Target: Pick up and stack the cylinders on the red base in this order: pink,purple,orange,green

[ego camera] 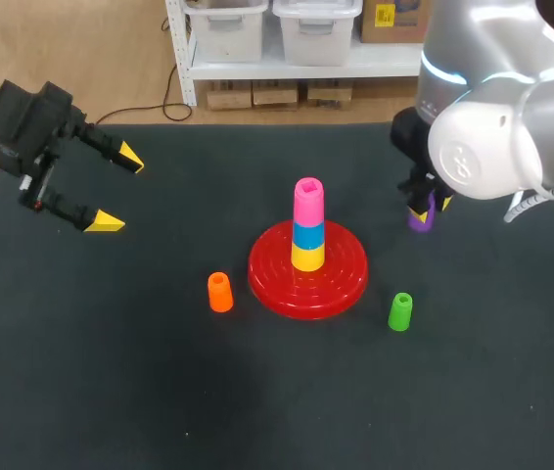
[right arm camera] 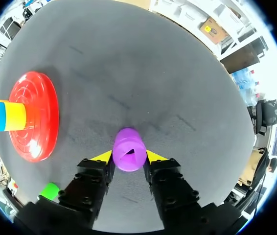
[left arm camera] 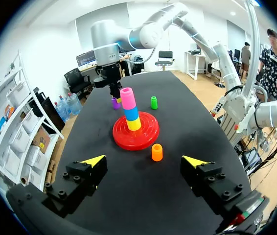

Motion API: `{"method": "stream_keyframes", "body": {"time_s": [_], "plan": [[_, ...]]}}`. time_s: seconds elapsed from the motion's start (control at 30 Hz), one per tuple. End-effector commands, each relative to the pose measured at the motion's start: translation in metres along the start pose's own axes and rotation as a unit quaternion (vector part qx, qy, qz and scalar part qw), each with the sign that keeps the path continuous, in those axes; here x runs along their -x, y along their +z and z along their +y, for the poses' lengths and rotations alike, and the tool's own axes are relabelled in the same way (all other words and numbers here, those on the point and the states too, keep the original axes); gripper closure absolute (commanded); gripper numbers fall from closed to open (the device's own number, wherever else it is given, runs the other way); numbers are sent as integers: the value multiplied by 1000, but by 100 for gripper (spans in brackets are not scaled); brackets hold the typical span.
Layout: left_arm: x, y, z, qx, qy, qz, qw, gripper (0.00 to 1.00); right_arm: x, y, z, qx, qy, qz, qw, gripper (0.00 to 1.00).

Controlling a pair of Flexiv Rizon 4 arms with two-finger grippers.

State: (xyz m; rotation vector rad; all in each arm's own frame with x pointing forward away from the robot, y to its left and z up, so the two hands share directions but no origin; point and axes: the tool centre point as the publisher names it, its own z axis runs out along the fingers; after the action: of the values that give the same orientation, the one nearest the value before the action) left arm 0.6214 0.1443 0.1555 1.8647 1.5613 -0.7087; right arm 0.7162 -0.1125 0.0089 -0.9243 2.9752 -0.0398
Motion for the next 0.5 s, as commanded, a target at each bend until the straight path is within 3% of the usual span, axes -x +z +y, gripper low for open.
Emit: {"method": "stream_keyframes", "body": {"time_s": [0.03, 0.5], "plan": [[-1, 0, 1, -1, 1, 0, 1000, 0, -1, 0, 1, -2, 1, 0, 1000, 100], [-1, 0, 1, -1, 1, 0, 1000, 0, -1, 1, 3, 2, -2, -1, 1000, 100]]}}
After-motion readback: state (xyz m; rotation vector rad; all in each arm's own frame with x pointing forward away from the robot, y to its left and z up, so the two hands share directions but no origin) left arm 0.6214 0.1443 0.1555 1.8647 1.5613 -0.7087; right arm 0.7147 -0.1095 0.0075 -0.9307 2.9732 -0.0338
